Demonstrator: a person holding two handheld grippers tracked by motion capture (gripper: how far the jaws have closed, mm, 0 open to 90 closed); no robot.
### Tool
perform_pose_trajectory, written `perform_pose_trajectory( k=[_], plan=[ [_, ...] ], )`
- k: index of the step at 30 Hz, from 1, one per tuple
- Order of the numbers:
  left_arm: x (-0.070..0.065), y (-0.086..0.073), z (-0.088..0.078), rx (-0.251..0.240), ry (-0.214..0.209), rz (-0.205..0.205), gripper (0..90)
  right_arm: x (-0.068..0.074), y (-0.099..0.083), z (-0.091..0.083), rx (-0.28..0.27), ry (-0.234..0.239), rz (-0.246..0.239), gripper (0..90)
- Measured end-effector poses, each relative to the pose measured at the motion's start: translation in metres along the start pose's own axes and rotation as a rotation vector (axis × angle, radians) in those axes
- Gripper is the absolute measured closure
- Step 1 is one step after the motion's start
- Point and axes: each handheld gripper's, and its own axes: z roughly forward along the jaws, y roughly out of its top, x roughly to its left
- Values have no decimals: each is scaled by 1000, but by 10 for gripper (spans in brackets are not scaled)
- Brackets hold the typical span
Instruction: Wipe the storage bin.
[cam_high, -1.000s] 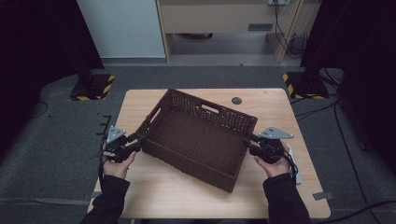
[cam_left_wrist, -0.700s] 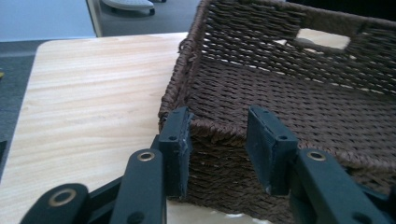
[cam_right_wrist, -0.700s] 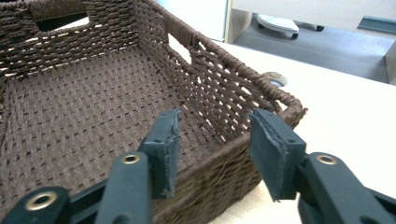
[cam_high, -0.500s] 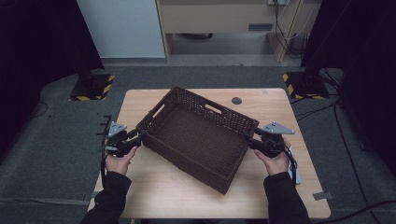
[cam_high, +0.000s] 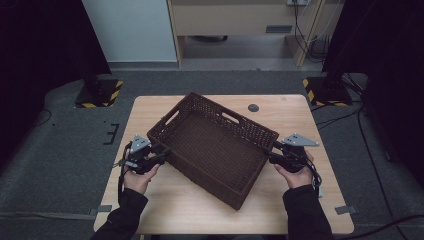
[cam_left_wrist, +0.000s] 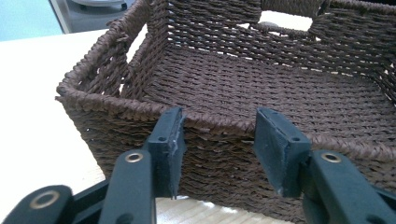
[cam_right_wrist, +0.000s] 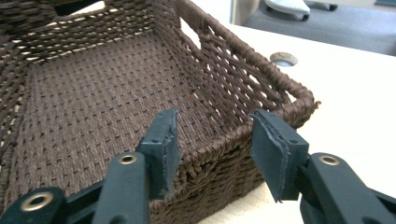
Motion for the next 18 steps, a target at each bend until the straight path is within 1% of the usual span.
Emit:
perform_pose_trajectory(
  k=[2, 5, 7, 10, 13, 14, 16, 18],
  plan=[
    [2, 0, 1, -3, -2, -11, 501, -2, 3, 0, -20, -24, -14, 497],
    [5, 2, 6, -10, 14, -18, 503, -10, 5, 5, -33, -53, -21, 468],
    [7, 4, 8, -10, 29, -16, 505, -14, 5, 9, -36, -68, -18, 468],
    [9, 4, 10, -8, 31, -20, 503, -18, 5, 13, -45, -65, -10, 478],
    [7, 4, 9, 0, 34, -13, 513, -19, 5, 13, -45, -69, -21, 500],
    [6, 4, 8, 4, 29, -13, 513, -19, 5, 12, -45, -71, -15, 495],
    [2, 4, 5, 1, 8, -9, 513, -21, 5, 13, -47, -90, -18, 489],
    [-3, 4, 3, -4, -10, -3, 513, -23, 4, 14, -36, -88, -16, 482]
  ],
)
